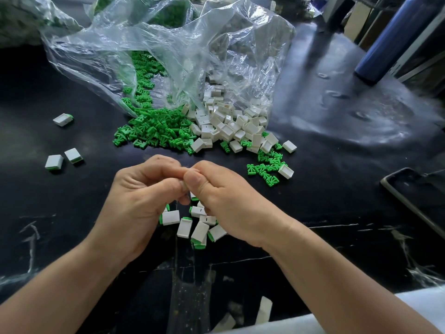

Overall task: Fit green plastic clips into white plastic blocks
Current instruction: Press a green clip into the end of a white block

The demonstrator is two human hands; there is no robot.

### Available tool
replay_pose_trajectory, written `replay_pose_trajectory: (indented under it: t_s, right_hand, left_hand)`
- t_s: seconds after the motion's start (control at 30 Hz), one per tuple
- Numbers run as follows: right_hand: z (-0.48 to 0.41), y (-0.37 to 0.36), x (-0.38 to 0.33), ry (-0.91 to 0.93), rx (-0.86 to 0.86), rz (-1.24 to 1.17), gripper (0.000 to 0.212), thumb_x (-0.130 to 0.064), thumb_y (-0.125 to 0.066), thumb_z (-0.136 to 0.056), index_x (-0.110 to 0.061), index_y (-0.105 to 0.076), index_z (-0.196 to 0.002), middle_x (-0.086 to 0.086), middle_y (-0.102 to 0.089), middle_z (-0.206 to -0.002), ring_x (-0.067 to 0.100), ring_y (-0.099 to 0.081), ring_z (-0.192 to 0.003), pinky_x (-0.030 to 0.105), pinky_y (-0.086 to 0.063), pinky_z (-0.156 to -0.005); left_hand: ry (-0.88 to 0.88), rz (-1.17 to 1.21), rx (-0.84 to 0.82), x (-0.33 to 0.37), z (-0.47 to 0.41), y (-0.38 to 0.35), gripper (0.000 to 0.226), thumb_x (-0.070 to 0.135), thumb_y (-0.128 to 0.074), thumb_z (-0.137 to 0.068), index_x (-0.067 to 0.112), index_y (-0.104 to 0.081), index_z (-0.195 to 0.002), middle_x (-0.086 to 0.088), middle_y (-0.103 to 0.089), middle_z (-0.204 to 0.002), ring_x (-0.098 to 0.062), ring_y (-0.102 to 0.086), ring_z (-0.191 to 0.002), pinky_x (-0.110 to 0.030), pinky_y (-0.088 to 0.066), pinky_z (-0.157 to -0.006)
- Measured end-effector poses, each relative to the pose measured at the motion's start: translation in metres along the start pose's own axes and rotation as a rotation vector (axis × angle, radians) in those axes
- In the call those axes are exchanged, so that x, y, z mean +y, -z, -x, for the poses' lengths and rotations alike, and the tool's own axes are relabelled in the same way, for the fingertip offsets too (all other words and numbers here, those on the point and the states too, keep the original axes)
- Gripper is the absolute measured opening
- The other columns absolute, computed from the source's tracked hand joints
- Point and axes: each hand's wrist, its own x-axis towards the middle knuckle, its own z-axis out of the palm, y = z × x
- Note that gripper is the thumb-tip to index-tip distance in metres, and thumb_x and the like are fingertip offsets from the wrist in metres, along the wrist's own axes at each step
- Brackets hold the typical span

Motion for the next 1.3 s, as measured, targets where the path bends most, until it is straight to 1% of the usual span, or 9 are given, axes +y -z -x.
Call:
replay_pose_trajectory:
  t_s: [0.53,0.67,0.77,0.87,0.93,1.0,1.13,1.23,1.3]
  right_hand:
    - [0.000,0.001,0.001,0.003,0.000,0.049,0.024,-0.033,-0.035,-0.098,-0.017,-0.048,-0.085,-0.009,-0.044,-0.074,0.006,-0.041,-0.065,0.025,-0.033,-0.059]
    - [-0.001,0.001,0.002,0.003,0.007,0.042,0.023,-0.033,-0.034,-0.098,-0.018,-0.047,-0.086,-0.008,-0.046,-0.078,0.007,-0.043,-0.071,0.024,-0.036,-0.063]
    - [-0.001,0.001,0.003,-0.006,-0.003,-0.002,0.022,-0.034,-0.035,-0.098,-0.018,-0.048,-0.089,-0.009,-0.046,-0.079,0.006,-0.042,-0.071,0.028,-0.035,-0.066]
    - [-0.001,0.005,0.005,-0.007,-0.023,-0.095,0.024,-0.033,-0.036,-0.098,-0.016,-0.051,-0.092,-0.013,-0.042,-0.070,0.004,-0.040,-0.064,0.025,-0.033,-0.065]
    - [-0.002,0.011,0.007,-0.017,-0.057,-0.208,0.034,-0.030,-0.035,-0.099,-0.004,-0.057,-0.100,-0.012,-0.042,-0.066,0.003,-0.038,-0.059,0.021,-0.032,-0.061]
    - [-0.003,0.015,0.009,-0.055,-0.110,-0.355,0.040,-0.027,-0.033,-0.100,0.006,-0.055,-0.106,-0.005,-0.042,-0.065,0.006,-0.036,-0.055,0.018,-0.031,-0.053]
    - [-0.006,0.017,0.010,-0.108,-0.156,-0.528,0.029,-0.023,-0.035,-0.100,-0.003,-0.056,-0.097,-0.001,-0.046,-0.058,0.009,-0.038,-0.050,0.016,-0.030,-0.044]
    - [-0.007,0.018,0.012,-0.132,-0.144,-0.610,0.033,-0.025,-0.036,-0.099,-0.007,-0.056,-0.080,-0.004,-0.049,-0.050,0.008,-0.041,-0.044,0.015,-0.031,-0.040]
    - [-0.008,0.018,0.012,-0.141,-0.137,-0.626,0.036,-0.027,-0.036,-0.099,-0.010,-0.055,-0.074,-0.005,-0.050,-0.048,0.007,-0.042,-0.042,0.015,-0.031,-0.038]
  left_hand:
    - [0.012,0.001,0.012,-0.001,0.001,0.000,0.012,0.019,-0.066,-0.048,0.016,-0.074,-0.057,0.000,-0.057,-0.071,-0.015,-0.054,-0.060,-0.019,-0.048,-0.056]
    - [0.007,0.002,-0.003,-0.001,0.001,0.002,0.011,0.019,-0.066,-0.049,0.017,-0.074,-0.058,0.002,-0.058,-0.070,-0.014,-0.055,-0.062,-0.019,-0.049,-0.057]
    - [-0.005,-0.031,-0.012,-0.002,0.000,0.004,0.011,0.020,-0.067,-0.050,0.017,-0.073,-0.058,0.003,-0.058,-0.070,-0.015,-0.055,-0.068,-0.019,-0.050,-0.061]
    - [-0.013,-0.050,-0.033,-0.003,-0.002,0.007,0.014,0.022,-0.072,-0.050,0.019,-0.075,-0.063,0.004,-0.060,-0.074,-0.013,-0.057,-0.068,-0.018,-0.049,-0.062]
    - [-0.021,-0.056,-0.057,-0.003,-0.004,0.009,0.024,0.029,-0.081,-0.051,0.020,-0.077,-0.073,0.002,-0.063,-0.080,-0.014,-0.058,-0.068,-0.018,-0.049,-0.061]
    - [-0.020,-0.068,-0.067,-0.003,-0.006,0.010,0.024,0.029,-0.079,-0.058,0.021,-0.077,-0.080,0.000,-0.066,-0.084,-0.015,-0.060,-0.070,-0.018,-0.049,-0.060]
    - [-0.013,-0.073,-0.055,-0.003,-0.005,0.009,0.019,0.026,-0.074,-0.063,0.021,-0.077,-0.082,-0.002,-0.067,-0.081,-0.016,-0.058,-0.067,-0.017,-0.046,-0.054]
    - [-0.002,-0.057,-0.088,0.000,-0.002,0.009,0.034,0.039,-0.078,-0.059,0.019,-0.077,-0.087,-0.002,-0.066,-0.084,-0.017,-0.056,-0.067,-0.017,-0.046,-0.055]
    - [-0.004,-0.073,-0.086,0.001,-0.001,0.008,0.038,0.042,-0.081,-0.056,0.020,-0.077,-0.087,-0.003,-0.066,-0.082,-0.018,-0.055,-0.066,-0.017,-0.046,-0.054]
